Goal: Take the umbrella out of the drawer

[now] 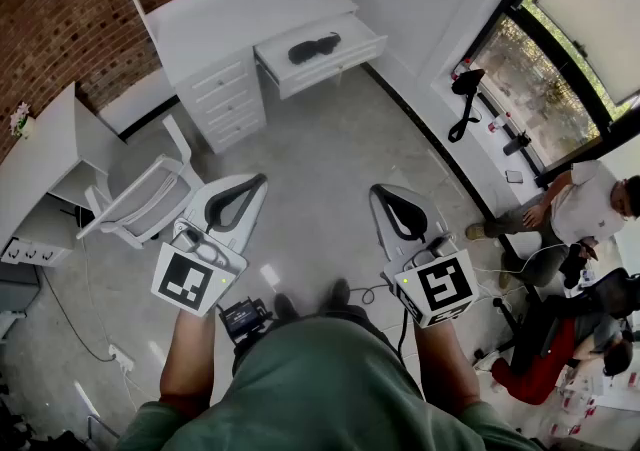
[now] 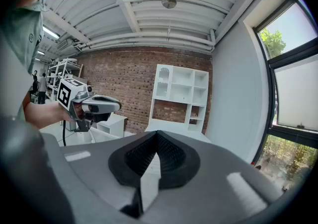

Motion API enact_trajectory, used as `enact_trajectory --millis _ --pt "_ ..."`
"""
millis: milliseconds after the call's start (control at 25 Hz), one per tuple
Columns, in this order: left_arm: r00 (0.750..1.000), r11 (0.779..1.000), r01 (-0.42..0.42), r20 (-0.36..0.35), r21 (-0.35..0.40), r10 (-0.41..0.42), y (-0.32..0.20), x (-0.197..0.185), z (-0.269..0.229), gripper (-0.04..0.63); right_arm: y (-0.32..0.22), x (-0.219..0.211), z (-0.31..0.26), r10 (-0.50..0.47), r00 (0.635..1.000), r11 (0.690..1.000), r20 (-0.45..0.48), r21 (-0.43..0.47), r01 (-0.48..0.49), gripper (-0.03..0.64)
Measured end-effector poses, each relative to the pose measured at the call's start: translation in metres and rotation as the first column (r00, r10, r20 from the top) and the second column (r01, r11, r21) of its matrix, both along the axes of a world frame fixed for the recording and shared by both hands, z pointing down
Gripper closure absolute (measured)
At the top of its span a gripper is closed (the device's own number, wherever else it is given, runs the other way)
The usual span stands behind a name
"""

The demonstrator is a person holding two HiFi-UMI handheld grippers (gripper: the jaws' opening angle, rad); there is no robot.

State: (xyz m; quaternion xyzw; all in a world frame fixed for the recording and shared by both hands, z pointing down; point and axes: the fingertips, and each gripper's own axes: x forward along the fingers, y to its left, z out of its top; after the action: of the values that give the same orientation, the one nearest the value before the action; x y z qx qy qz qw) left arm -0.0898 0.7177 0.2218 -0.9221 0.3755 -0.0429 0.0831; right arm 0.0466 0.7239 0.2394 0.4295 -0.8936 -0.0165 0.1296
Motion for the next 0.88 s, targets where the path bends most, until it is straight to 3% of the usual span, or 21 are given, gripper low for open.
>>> enact_trajectory --millis 880 --pt "0.999 0.999 -0.049 -0.023 0.022 0.049 -0.013 -0.047 0.0 0.592 -0.007 -0.041 -0.003 0.061 0.997 0.998 0.044 0.005 -0.062 0.611"
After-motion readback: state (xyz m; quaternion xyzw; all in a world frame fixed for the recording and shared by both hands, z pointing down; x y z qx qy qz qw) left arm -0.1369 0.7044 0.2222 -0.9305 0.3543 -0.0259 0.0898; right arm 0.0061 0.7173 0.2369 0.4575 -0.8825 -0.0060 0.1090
